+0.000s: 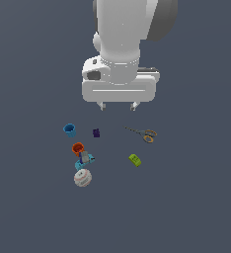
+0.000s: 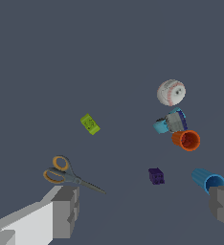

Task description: Pick up a designated object from a clutter of objects.

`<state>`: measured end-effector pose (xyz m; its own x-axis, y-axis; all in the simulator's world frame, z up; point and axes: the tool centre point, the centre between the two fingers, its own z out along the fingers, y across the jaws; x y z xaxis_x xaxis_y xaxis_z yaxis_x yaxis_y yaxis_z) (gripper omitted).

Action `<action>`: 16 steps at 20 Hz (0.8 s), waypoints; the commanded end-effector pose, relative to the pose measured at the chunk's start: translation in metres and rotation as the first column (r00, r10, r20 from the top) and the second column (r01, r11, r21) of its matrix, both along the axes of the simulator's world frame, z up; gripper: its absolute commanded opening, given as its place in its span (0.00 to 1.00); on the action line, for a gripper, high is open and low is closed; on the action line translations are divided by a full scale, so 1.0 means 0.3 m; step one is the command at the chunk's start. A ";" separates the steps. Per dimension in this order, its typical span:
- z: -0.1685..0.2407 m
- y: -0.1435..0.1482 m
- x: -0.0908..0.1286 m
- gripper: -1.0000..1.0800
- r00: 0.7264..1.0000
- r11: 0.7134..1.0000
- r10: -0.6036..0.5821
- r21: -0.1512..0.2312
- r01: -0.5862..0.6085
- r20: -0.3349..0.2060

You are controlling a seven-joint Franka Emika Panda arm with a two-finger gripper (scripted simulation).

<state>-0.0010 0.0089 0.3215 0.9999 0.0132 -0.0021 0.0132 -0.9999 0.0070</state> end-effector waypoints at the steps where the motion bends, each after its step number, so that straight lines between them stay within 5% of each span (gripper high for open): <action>1: 0.000 0.000 0.000 0.96 1.000 1.000 0.000 0.000 0.000 0.000; 16: -0.054 0.033 -0.018 0.96 0.997 0.997 0.067 -0.022 -0.068 -0.035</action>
<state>-0.0060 0.0175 0.3077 0.9966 0.0743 -0.0369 0.0753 -0.9968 0.0282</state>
